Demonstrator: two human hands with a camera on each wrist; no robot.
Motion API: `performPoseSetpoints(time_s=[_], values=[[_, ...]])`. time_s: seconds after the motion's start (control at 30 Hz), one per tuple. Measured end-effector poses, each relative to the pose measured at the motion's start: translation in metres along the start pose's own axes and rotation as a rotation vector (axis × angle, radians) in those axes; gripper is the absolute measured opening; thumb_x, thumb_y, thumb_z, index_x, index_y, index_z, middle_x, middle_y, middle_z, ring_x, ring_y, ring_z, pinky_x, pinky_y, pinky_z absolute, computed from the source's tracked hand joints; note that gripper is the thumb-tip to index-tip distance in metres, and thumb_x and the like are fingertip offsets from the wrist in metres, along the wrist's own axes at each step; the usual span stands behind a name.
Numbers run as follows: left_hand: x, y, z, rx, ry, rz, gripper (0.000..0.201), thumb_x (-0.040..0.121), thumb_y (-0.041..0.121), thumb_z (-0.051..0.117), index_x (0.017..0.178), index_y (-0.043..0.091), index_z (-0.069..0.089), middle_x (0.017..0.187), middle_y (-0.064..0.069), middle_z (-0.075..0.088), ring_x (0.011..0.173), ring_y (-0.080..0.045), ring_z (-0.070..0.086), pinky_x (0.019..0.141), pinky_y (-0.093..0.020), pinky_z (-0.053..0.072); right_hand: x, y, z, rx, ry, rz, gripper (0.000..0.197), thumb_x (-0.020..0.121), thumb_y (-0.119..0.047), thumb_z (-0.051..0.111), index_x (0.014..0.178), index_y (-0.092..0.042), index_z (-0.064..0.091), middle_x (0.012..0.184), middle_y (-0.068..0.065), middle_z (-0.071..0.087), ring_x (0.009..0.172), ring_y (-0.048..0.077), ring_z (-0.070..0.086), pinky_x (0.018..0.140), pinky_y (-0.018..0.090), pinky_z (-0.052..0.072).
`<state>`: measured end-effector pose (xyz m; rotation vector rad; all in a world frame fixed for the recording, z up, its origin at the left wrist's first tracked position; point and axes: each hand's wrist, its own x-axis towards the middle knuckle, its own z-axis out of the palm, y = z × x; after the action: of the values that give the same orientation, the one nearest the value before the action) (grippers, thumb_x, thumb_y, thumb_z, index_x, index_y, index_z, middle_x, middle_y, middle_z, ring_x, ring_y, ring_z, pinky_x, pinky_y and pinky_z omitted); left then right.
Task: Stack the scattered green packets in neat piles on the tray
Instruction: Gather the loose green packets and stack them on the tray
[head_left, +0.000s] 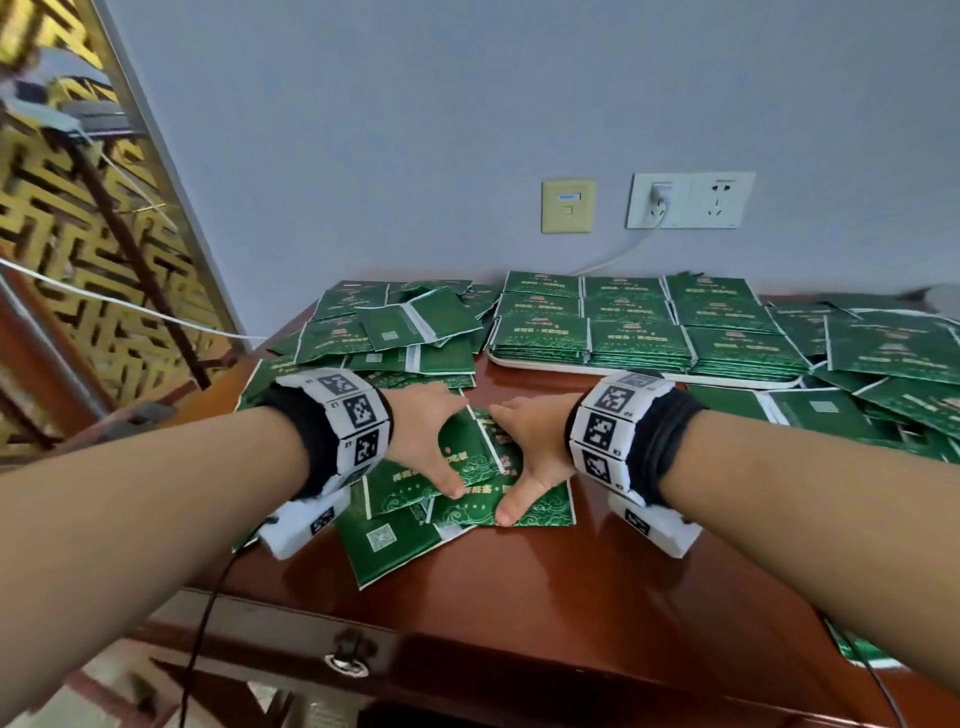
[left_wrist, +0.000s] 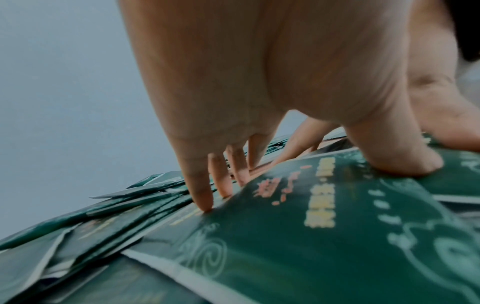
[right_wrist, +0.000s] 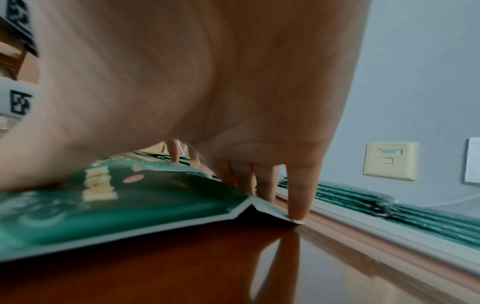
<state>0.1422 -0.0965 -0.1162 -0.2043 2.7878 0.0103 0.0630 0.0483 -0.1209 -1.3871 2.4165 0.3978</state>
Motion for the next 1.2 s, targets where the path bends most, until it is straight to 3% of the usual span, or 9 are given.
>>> performPoseSetpoints(time_s=[0.13,0.27,0.43,0.57,0.63,0.8,0.9,1.0,1.2], values=[[-0.002,-0.008,0.004,0.076,-0.063,-0.120,0.130,0.060,0.073,0.071,0.153,0.015,-0.001,0.153,-0.012,0.022,0.139,-0.029,0.025,0.113,-0.042,0.028,0.000,0.006,-0.004,0.061,-0.015,-0.007,0.125,0.053,-0.072,0.075,0.149,-0.019,0.018,0.144,0.000,0.042,0.128,0.023,0.046,0.107,0.043,0.037],[-0.003,-0.015,0.009,0.054,-0.099,-0.148,0.135,0.059,0.075,0.070,0.152,0.016,-0.007,0.158,-0.009,0.014,0.144,-0.030,0.014,0.117,-0.045,0.021,0.002,0.010,-0.008,0.122,-0.023,-0.024,0.122,0.055,-0.062,0.081,0.150,-0.022,0.018,0.143,-0.005,0.043,0.130,0.020,0.044,0.110,0.041,0.033],[-0.011,-0.020,0.002,-0.079,0.061,-0.121,0.118,0.062,0.054,0.082,0.152,0.016,0.016,0.150,-0.003,0.036,0.133,-0.021,0.039,0.110,-0.034,0.034,0.001,0.013,-0.016,0.145,0.011,-0.059,0.079,0.059,-0.048,0.085,0.127,-0.024,0.052,0.113,-0.009,0.064,0.105,0.015,0.060,0.099,0.034,0.044],[-0.013,-0.028,-0.009,-0.085,0.239,-0.112,0.076,0.072,0.038,0.081,0.136,0.019,0.044,0.130,0.000,0.056,0.113,-0.018,0.054,0.097,-0.033,0.045,-0.002,0.026,-0.028,0.093,0.253,-0.025,0.035,0.072,-0.034,0.080,0.102,-0.021,0.067,0.085,-0.008,0.066,0.076,0.012,0.060,0.070,0.024,0.048],[-0.014,-0.032,-0.017,-0.079,0.297,-0.106,0.066,0.077,0.034,0.078,0.134,0.018,0.049,0.131,0.000,0.056,0.115,-0.018,0.053,0.097,-0.031,0.043,-0.006,0.038,-0.036,0.130,0.345,0.023,0.023,0.076,-0.031,0.076,0.094,-0.020,0.068,0.079,-0.005,0.065,0.071,0.013,0.059,0.064,0.023,0.046],[-0.008,-0.033,-0.040,-0.181,0.335,-0.039,0.053,0.076,0.034,0.078,0.119,0.013,0.057,0.109,0.001,0.060,0.101,-0.019,0.056,0.079,-0.024,0.038,-0.023,0.070,-0.050,0.376,0.350,0.158,0.060,0.080,-0.050,0.068,0.129,-0.017,0.057,0.125,0.001,0.060,0.112,0.021,0.057,0.096,0.029,0.041],[0.000,-0.022,-0.043,-0.227,0.264,0.000,0.047,0.079,0.034,0.075,0.117,0.014,0.057,0.106,0.002,0.062,0.100,-0.019,0.059,0.081,-0.024,0.041,-0.027,0.085,-0.038,0.414,0.197,0.240,0.045,0.084,-0.057,0.059,0.112,-0.023,0.066,0.109,-0.001,0.066,0.093,0.017,0.064,0.080,0.027,0.052],[0.012,-0.012,-0.037,-0.229,0.213,-0.033,0.060,0.086,0.040,0.067,0.138,0.020,0.044,0.128,-0.004,0.056,0.115,-0.019,0.055,0.093,-0.024,0.038,-0.021,0.092,-0.022,0.219,0.169,0.338,0.054,0.089,-0.061,0.044,0.104,-0.016,0.069,0.104,0.004,0.069,0.093,0.022,0.065,0.088,0.035,0.052],[0.033,0.005,-0.029,-0.182,0.193,-0.052,0.056,0.093,0.034,0.059,0.142,0.016,0.039,0.120,-0.003,0.062,0.107,-0.017,0.058,0.094,-0.028,0.044,-0.016,0.089,-0.006,0.149,0.118,0.352,0.087,0.080,-0.073,0.048,0.136,-0.007,0.046,0.130,0.009,0.057,0.116,0.027,0.056,0.098,0.038,0.046]])
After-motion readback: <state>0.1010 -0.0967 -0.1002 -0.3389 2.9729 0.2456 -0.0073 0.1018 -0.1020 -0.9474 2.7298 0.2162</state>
